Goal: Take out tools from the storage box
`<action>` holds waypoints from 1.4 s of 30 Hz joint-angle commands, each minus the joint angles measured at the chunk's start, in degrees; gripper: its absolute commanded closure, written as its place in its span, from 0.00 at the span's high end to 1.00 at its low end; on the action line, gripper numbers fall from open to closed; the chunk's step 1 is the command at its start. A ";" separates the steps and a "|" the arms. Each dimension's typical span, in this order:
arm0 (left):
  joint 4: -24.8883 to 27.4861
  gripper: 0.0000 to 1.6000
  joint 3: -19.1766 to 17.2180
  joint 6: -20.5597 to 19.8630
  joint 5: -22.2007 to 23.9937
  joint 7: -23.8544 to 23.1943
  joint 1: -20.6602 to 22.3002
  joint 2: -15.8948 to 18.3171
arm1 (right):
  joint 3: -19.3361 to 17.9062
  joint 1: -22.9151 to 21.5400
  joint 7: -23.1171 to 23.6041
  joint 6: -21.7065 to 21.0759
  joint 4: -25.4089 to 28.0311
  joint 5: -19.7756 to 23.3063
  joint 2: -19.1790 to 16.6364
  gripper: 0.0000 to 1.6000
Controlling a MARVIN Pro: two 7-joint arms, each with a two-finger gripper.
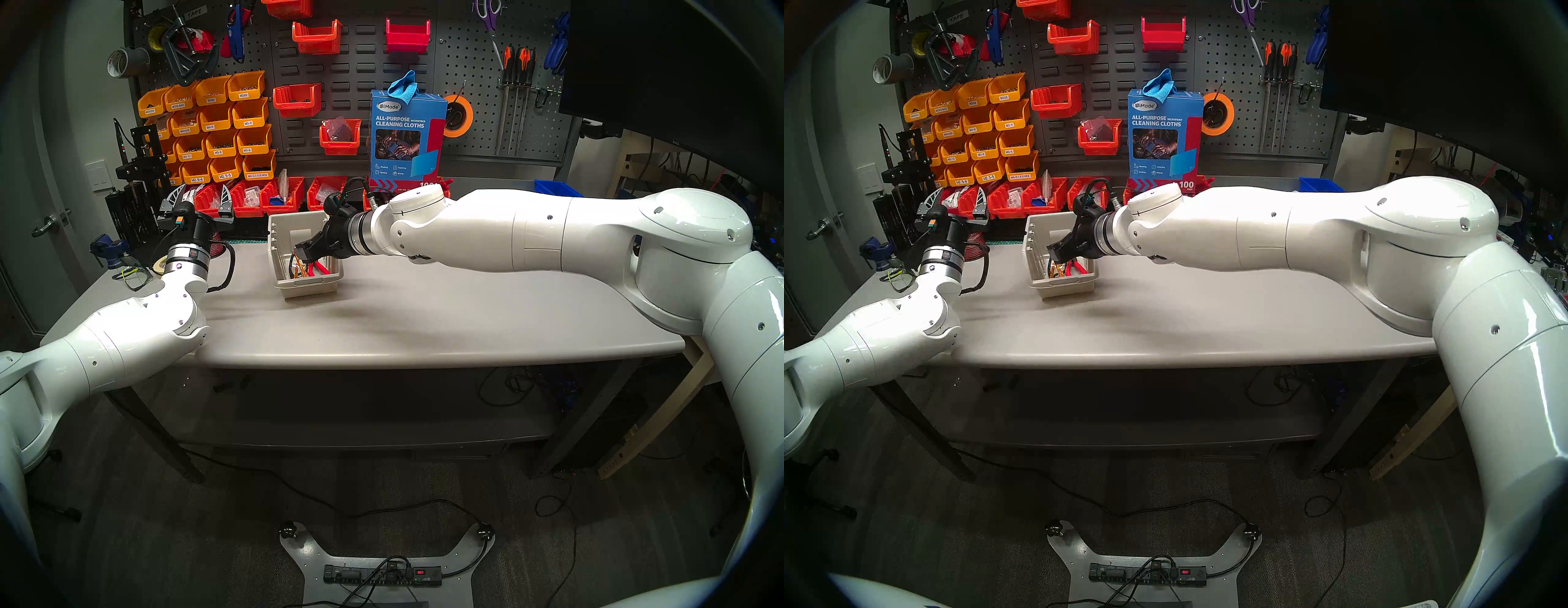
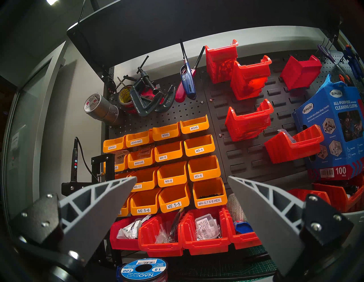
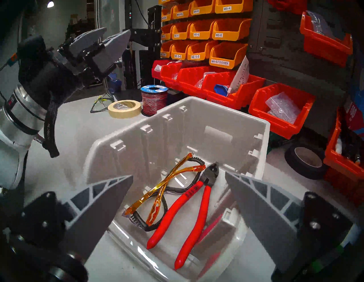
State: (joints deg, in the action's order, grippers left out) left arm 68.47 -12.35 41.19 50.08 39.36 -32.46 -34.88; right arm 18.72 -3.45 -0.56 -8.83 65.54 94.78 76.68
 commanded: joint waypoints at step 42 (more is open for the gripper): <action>-0.15 1.00 -0.58 0.07 0.11 0.08 0.74 -0.01 | 1.84 -4.39 -2.37 -1.00 2.00 -5.22 -1.64 1.00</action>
State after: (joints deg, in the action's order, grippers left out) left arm 68.46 -12.36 41.20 50.07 39.34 -32.48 -34.88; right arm 20.58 -5.97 -1.92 -9.17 64.53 89.97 76.68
